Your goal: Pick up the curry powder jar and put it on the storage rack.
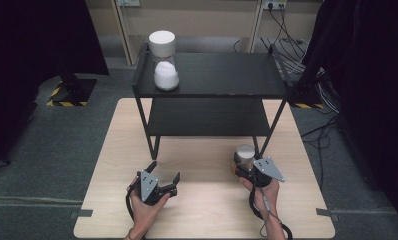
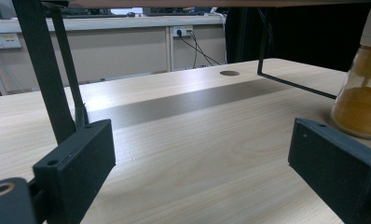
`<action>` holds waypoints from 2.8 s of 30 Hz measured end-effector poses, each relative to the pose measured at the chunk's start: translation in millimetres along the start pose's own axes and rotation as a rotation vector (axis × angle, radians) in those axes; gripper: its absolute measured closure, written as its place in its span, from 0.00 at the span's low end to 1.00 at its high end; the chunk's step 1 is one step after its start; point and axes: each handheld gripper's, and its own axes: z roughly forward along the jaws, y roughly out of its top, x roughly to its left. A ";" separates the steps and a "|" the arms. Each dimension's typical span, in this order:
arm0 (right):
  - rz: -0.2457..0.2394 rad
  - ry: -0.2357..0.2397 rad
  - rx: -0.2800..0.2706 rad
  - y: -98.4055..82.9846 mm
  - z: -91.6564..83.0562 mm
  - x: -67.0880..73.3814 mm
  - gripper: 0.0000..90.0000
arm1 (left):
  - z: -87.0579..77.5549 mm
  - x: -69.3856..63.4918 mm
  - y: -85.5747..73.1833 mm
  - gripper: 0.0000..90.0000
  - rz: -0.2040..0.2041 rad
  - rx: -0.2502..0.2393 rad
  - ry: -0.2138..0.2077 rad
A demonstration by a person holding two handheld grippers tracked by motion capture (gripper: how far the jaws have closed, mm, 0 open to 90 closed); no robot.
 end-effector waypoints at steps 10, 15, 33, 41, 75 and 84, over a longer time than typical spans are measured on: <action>-0.009 0.012 -0.064 4.8 -12.3 7.0 0.38 | -0.1 -0.4 -0.1 0.07 -0.002 0.000 0.004; -0.020 0.023 -0.111 14.9 -20.8 10.6 0.38 | 0.0 -0.5 0.0 0.07 -0.002 0.000 0.004; -0.015 0.027 -0.222 51.4 -40.8 16.4 0.38 | 0.2 -0.2 0.4 0.07 -0.007 0.002 0.005; -0.019 0.018 -0.240 66.9 -44.0 14.2 0.38 | 0.5 0.0 0.2 0.07 -0.007 0.001 0.004; -0.017 -0.013 -0.304 126.7 -47.4 7.8 0.38 | 0.8 0.1 0.6 0.07 -0.010 0.003 0.004; -0.024 -0.017 -0.316 143.8 -45.5 8.7 0.38 | 0.7 0.6 0.7 0.07 -0.012 0.004 0.003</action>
